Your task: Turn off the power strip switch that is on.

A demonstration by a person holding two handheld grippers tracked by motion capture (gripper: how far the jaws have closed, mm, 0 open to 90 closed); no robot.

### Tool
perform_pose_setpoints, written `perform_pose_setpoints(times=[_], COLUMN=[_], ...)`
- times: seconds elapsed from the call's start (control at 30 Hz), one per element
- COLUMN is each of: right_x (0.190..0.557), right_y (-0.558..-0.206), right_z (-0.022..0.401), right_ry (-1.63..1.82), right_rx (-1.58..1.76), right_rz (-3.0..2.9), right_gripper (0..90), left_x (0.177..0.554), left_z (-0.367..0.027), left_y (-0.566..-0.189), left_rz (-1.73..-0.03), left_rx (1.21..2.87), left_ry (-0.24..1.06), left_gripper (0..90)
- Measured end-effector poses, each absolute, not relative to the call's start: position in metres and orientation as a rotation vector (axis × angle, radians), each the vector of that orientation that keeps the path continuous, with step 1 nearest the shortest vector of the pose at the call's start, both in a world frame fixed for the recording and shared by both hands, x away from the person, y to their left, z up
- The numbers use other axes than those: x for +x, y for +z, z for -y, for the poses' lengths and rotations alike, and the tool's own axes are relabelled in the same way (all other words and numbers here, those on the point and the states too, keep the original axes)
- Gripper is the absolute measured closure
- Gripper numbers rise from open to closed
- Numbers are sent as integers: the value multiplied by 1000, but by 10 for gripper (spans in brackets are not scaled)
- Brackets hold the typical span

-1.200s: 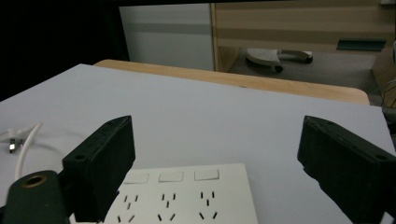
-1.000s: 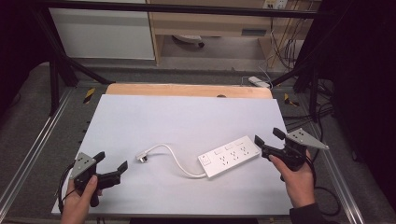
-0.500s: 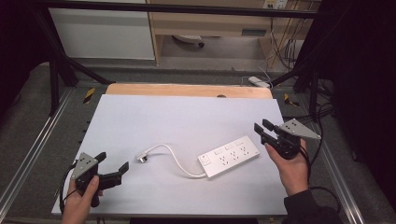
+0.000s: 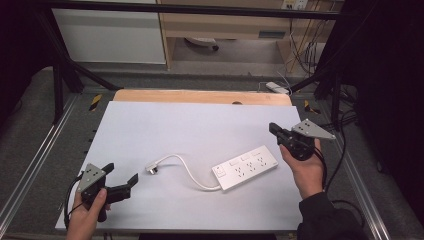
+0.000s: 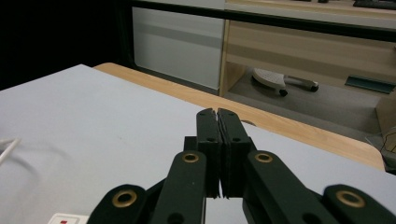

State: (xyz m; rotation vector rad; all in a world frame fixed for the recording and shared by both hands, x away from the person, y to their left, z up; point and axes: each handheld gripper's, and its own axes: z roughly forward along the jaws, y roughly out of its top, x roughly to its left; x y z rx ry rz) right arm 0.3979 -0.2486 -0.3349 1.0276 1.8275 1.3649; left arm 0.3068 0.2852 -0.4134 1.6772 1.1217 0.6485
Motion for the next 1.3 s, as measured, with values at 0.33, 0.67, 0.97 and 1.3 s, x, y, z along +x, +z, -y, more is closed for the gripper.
perform_pose_setpoints(times=[0.33, 0.67, 0.97, 1.3], right_x=[412, 423, 433, 441], right_y=[-341, -347, -351, -358], right_z=[244, 237, 231, 228], right_ry=[1332, 1329, 1300, 1268], right_rx=[1026, 1037, 1049, 1085], right_rz=[-1872, -1906, -1936, -1978], right_gripper=[900, 900, 900, 900], left_x=[307, 307, 307, 308], left_z=[-284, -285, -285, -285], left_y=[-414, -414, -414, -414], left_rz=[-1121, -1118, -1116, -1116], left_rx=[1678, 1681, 1684, 1684], left_ry=[648, 649, 648, 645], left_gripper=[51, 51, 51, 51])
